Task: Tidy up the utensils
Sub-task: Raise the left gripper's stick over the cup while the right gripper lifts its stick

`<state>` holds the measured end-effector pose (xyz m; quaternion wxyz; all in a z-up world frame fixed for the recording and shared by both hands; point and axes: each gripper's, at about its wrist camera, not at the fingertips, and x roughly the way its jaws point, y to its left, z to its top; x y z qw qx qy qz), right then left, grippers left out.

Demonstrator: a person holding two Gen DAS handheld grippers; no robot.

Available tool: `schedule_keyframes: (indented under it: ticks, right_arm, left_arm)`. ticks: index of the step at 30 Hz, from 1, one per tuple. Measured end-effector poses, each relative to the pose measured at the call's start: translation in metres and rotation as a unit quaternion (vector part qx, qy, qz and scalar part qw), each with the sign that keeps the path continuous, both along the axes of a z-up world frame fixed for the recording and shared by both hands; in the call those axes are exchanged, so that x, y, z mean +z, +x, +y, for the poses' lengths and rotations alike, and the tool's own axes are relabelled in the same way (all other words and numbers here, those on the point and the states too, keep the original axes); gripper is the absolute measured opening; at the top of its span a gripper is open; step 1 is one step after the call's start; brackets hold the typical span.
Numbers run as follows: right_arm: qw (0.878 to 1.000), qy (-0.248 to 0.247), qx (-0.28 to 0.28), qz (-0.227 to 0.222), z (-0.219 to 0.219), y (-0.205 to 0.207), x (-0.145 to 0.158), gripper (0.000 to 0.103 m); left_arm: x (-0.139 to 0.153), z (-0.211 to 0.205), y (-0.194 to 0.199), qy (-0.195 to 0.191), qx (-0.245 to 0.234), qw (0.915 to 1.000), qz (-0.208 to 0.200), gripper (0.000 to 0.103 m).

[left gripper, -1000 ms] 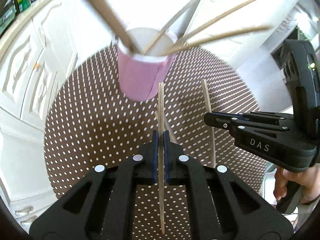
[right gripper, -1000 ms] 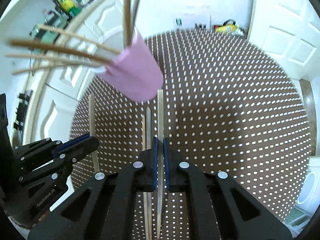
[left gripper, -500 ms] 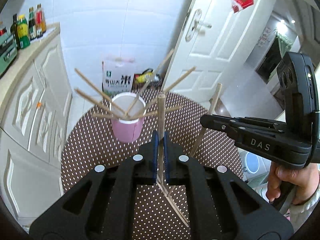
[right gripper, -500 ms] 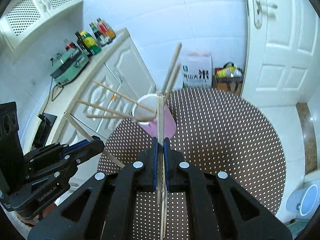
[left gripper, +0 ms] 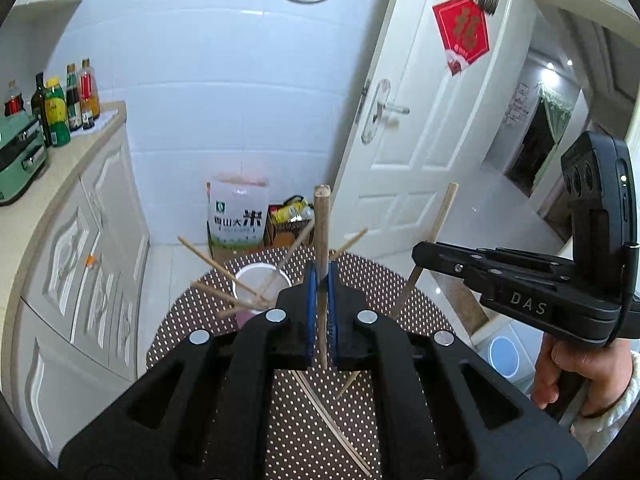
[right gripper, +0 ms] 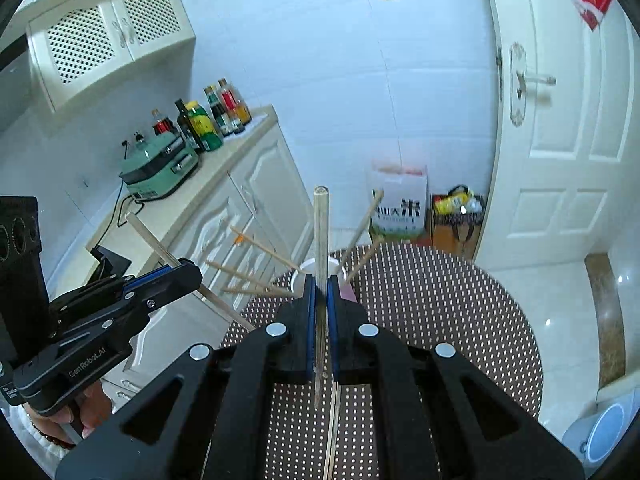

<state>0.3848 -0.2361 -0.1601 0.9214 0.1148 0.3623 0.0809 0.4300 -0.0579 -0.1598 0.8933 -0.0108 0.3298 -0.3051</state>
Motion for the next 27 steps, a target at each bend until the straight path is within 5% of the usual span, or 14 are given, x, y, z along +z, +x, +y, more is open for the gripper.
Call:
schedule_keyframes:
  ticks: [16, 27]
  right_arm:
    - [0.998, -0.016, 0.023, -0.057, 0.005, 0.036, 0.046, 0.004]
    - [0.997, -0.024, 0.026, -0.068, 0.010, 0.073, 0.045, 0.004]
  left_arm:
    - [0.032, 0.017, 0.041, -0.032, 0.052, 0.9974, -0.040, 0.006]
    - [0.016, 0.012, 0.078, -0.006, 0.079, 0.9961, -0.039, 0.006]
